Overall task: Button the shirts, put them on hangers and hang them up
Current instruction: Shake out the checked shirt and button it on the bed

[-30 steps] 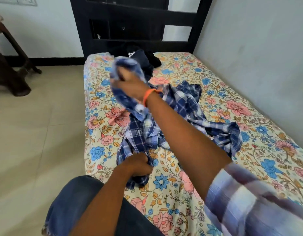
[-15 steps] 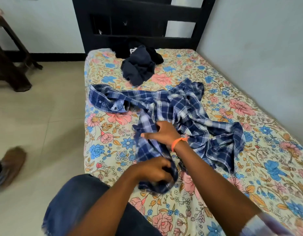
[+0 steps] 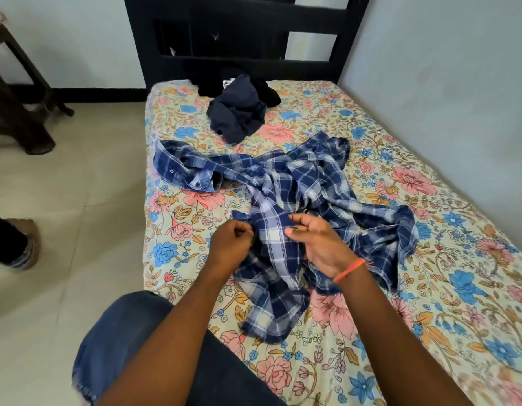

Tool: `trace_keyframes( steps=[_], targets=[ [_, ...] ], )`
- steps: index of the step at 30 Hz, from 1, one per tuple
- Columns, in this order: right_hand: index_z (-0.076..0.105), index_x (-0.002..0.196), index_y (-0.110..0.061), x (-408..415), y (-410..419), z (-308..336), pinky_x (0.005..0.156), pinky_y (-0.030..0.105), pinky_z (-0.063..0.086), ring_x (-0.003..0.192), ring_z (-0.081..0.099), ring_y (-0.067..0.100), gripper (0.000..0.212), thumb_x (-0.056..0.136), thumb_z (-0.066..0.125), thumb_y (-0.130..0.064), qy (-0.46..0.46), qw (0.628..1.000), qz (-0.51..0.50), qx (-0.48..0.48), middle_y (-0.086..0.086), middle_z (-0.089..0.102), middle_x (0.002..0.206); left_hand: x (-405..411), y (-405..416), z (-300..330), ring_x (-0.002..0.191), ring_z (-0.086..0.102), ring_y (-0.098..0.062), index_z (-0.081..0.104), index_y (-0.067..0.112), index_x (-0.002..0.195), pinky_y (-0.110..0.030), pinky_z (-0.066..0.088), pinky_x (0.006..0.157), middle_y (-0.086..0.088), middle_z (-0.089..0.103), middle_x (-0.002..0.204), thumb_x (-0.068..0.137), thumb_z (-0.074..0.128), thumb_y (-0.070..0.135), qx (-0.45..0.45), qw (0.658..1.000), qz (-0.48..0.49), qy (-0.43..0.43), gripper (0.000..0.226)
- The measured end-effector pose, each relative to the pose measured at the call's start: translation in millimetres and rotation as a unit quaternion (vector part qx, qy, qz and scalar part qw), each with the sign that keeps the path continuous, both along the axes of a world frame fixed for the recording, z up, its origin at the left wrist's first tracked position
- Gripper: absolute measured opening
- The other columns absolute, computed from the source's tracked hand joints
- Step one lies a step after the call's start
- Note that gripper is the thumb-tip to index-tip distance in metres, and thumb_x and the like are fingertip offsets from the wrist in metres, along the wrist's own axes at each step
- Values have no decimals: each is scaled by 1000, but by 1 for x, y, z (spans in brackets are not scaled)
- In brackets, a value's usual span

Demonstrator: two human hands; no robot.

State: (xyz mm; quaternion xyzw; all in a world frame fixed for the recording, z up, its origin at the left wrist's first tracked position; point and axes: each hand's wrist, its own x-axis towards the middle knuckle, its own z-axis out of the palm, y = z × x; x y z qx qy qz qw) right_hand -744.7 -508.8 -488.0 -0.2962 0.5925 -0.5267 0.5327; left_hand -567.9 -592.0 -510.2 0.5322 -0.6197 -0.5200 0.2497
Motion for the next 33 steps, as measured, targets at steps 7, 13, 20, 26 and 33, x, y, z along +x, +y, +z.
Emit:
trace_keyframes(
  steps=[7,13,20,26,33],
  targets=[
    [55,134,-10,-1,17,2,77,21,55,112,64,9,65,82,53,28,-58,996,61,-10,3,70,118,-5,11,8,73,67,-12,68,15,91,-26,54,62,2,73,84,87,72,34,100,988,-51,108,20],
    [57,130,-18,7,13,-6,82,42,60,105,70,31,72,70,75,19,59,998,-13,22,20,65,126,-3,8,7,67,66,-18,69,6,94,-25,52,53,-12,74,91,88,70,11,137,984,-24,109,8],
    [66,109,-9,27,19,9,72,27,58,89,74,23,48,71,73,20,116,991,-59,-44,13,77,95,-2,6,-4,67,62,-16,65,4,94,-22,54,52,-11,69,89,87,71,6,193,979,-18,62,9],
    [69,103,-7,41,11,13,68,36,59,80,74,30,19,85,70,0,99,994,-43,12,11,77,90,3,7,-7,76,67,-27,64,6,90,-36,59,63,-14,69,89,83,69,-1,99,991,-75,-59,11],
    [53,126,-11,58,-105,1,89,48,54,109,60,30,57,86,68,-49,613,789,-7,36,13,58,125,5,9,-6,89,62,-27,64,1,103,-28,49,67,-17,63,104,82,56,-3,19,971,-156,-183,22]
  ],
)
